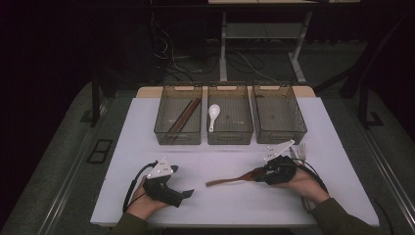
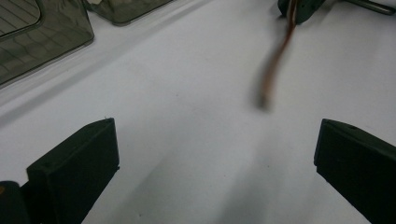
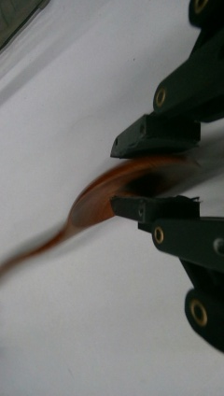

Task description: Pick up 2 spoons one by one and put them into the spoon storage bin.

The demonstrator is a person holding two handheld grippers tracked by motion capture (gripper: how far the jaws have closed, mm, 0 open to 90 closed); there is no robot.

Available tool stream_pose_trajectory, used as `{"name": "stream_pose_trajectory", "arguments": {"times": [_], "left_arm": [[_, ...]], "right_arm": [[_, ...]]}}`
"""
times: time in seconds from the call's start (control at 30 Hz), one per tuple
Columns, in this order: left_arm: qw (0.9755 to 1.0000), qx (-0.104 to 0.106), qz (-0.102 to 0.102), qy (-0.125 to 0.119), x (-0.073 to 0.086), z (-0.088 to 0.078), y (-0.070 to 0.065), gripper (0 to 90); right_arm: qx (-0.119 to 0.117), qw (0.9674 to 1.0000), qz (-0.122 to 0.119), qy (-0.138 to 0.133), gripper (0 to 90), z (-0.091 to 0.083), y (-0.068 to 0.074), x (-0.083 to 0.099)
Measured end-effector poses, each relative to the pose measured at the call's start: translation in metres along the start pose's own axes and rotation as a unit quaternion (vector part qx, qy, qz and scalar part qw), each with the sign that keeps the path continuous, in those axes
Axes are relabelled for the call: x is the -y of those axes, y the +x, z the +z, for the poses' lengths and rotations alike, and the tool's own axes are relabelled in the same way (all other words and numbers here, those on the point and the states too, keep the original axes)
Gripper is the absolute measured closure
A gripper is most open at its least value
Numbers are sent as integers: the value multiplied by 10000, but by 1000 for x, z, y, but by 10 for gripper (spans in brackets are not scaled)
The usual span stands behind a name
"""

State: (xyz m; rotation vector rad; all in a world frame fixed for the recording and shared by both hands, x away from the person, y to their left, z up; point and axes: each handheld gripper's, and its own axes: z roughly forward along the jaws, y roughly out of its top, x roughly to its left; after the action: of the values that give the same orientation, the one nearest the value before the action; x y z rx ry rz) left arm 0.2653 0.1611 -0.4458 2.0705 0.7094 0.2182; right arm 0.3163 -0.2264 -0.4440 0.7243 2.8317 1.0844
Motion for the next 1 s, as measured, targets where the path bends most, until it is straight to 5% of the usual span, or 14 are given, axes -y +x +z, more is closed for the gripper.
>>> {"name": "stream_pose_trajectory", "arguments": {"times": [0.67,1.0], "left_arm": [[10000,67,22,9,0,1,-1,0],[10000,81,24,-3,0,1,-1,0]], "right_arm": [[-68,9999,100,-1,800,-2,-3,2],[60,9989,319,-326,800,-14,-9,1]]}}
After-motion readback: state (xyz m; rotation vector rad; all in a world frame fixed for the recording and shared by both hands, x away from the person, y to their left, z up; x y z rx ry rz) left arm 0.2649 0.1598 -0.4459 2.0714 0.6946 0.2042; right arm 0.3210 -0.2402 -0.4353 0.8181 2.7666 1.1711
